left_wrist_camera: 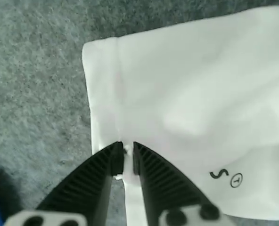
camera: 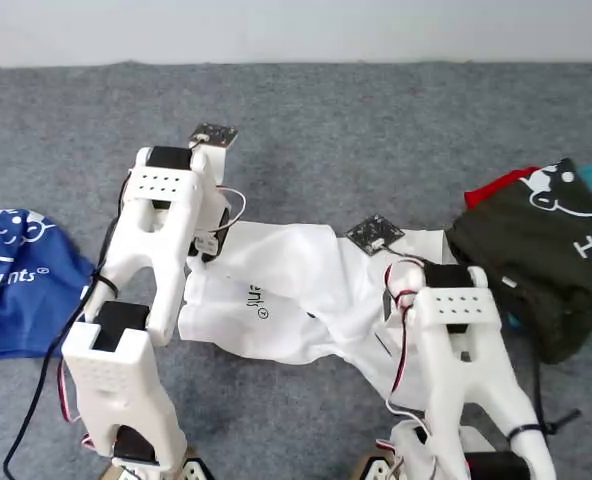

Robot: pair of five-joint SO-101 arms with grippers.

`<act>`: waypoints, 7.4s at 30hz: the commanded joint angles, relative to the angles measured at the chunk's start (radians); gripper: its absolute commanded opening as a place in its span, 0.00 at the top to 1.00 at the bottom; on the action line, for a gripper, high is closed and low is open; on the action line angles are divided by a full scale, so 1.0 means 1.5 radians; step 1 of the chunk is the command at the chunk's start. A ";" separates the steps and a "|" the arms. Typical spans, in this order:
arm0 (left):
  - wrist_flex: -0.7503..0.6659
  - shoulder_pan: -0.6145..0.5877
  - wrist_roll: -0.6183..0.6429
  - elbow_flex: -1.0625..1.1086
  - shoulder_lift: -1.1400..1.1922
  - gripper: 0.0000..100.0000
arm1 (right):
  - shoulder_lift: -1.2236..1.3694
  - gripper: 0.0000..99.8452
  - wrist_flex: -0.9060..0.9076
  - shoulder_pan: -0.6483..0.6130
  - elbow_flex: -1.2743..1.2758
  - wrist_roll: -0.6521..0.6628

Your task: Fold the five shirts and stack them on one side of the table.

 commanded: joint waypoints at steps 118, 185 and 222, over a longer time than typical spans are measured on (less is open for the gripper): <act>0.109 -0.131 -0.011 -0.047 -0.511 0.99 | -0.321 0.99 0.216 0.123 -0.663 -0.087; 0.119 -0.126 -0.011 -0.466 -0.566 0.99 | -0.215 0.99 0.099 0.331 -1.119 -0.086; -0.150 -0.172 -0.012 -0.261 -0.160 0.99 | 0.534 0.99 -0.240 0.124 -1.120 -0.250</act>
